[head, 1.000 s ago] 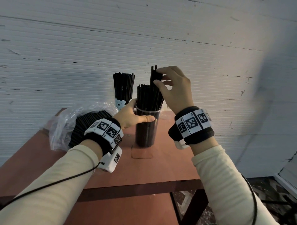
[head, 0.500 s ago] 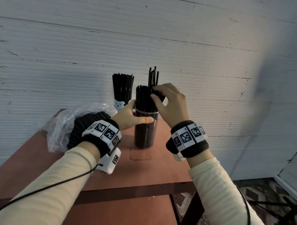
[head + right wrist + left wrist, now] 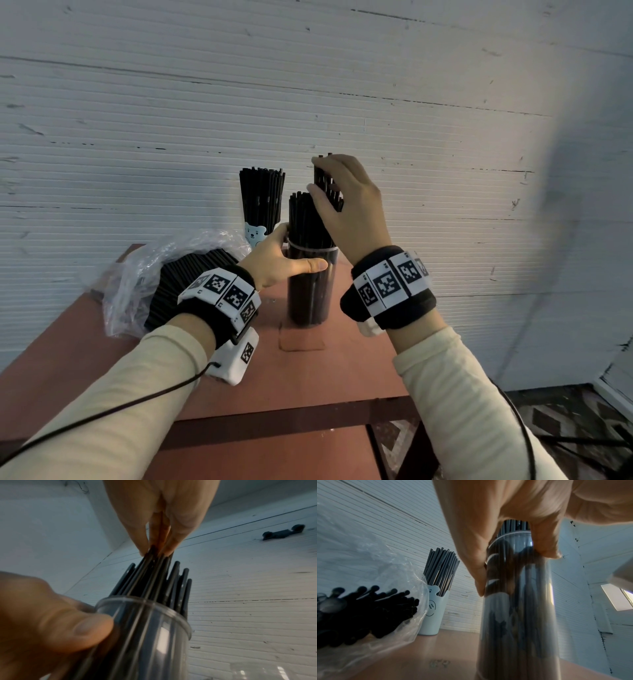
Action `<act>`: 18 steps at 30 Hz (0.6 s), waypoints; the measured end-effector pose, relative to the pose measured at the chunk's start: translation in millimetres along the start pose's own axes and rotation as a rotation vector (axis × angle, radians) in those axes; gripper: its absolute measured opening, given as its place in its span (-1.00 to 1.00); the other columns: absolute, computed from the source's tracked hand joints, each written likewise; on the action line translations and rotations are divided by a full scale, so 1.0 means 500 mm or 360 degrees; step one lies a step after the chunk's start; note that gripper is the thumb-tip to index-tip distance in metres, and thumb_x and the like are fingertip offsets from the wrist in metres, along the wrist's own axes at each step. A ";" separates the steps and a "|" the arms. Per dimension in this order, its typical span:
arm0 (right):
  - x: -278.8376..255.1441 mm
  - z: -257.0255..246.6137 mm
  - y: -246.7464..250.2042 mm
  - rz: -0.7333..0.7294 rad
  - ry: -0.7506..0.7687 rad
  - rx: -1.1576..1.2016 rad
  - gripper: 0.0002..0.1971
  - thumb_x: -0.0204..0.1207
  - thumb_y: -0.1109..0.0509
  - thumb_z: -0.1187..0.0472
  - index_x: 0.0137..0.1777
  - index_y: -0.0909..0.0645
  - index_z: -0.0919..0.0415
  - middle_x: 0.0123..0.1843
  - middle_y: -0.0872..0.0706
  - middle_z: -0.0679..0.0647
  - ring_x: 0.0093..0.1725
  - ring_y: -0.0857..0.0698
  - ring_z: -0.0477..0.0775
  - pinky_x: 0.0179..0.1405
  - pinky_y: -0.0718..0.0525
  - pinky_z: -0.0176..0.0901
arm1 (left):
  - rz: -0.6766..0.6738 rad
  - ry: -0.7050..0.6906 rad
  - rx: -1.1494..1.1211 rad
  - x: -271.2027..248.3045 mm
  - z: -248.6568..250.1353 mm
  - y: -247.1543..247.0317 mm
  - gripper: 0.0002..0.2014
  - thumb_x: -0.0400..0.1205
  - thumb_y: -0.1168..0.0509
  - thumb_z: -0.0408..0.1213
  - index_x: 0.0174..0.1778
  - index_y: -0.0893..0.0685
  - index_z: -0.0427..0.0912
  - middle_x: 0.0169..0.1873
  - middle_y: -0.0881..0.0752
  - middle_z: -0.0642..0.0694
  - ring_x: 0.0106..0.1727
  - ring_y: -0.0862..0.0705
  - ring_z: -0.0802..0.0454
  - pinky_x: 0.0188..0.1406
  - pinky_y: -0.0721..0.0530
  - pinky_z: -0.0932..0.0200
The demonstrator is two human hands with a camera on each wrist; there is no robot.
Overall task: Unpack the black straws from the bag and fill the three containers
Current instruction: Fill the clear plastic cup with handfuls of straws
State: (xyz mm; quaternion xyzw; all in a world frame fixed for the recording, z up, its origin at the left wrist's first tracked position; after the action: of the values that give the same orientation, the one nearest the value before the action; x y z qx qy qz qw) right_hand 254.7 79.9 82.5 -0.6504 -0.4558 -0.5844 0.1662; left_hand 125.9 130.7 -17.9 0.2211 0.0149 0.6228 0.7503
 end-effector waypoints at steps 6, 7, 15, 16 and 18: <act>0.012 -0.004 0.003 0.0001 0.0007 -0.0039 -0.77 0.52 -0.43 0.34 0.16 -0.70 0.31 0.13 -0.71 0.11 -0.01 -0.65 -0.11 0.07 -0.48 -0.63 | -0.0013 0.0008 -0.0002 -0.001 0.002 -0.001 -0.02 0.02 -0.61 0.21 0.39 -0.51 0.02 0.25 -0.68 0.09 0.33 -0.62 0.05 0.46 -0.51 -0.13; 0.011 -0.007 0.002 -0.0009 0.0010 -0.0041 -0.77 0.52 -0.43 0.35 0.16 -0.70 0.31 0.12 -0.72 0.10 -0.02 -0.64 -0.13 0.06 -0.47 -0.65 | -0.0012 0.0004 -0.0005 0.000 0.002 -0.001 -0.03 0.02 -0.62 0.21 0.39 -0.51 0.02 0.25 -0.69 0.08 0.33 -0.62 0.05 0.46 -0.51 -0.13; -0.025 -0.008 -0.016 -0.0044 -0.0041 -0.0100 -0.79 0.57 -0.39 0.32 0.17 -0.70 0.29 0.09 -0.76 0.10 0.00 -0.74 0.03 0.03 -0.60 -0.37 | -0.0010 -0.0005 0.0010 0.001 -0.004 0.001 -0.09 0.06 -0.63 0.21 0.33 -0.53 0.01 0.18 -0.72 0.07 0.29 -0.65 0.06 0.43 -0.55 -0.12; -0.026 -0.008 -0.015 -0.0044 -0.0056 -0.0102 -0.79 0.57 -0.39 0.32 0.18 -0.69 0.28 0.09 -0.75 0.10 -0.02 -0.74 0.03 0.01 -0.62 -0.34 | -0.0015 -0.0002 0.0012 0.002 -0.005 0.001 -0.09 0.06 -0.63 0.21 0.33 -0.53 0.02 0.18 -0.72 0.07 0.30 -0.64 0.06 0.43 -0.54 -0.13; -0.030 -0.007 -0.013 -0.0050 -0.0078 -0.0091 -0.78 0.58 -0.38 0.32 0.20 -0.67 0.27 0.09 -0.74 0.10 -0.02 -0.72 0.03 0.00 -0.61 -0.37 | -0.0017 0.0002 0.0021 0.004 -0.008 0.001 -0.08 0.05 -0.63 0.23 0.33 -0.52 0.03 0.19 -0.72 0.08 0.30 -0.64 0.06 0.44 -0.53 -0.13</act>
State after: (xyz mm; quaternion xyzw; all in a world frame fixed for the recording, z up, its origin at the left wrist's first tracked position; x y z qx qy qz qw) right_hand 248.9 75.1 67.8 -0.6618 -0.4532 -0.5835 0.1271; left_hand 124.6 133.9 -20.6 0.2256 0.0208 0.6188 0.7522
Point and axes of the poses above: each hand's wrist, its own x-axis towards the middle knuckle, its own y-axis out of the back of the hand, z = x × y, the point moved 5 cm from there along x, towards the middle knuckle
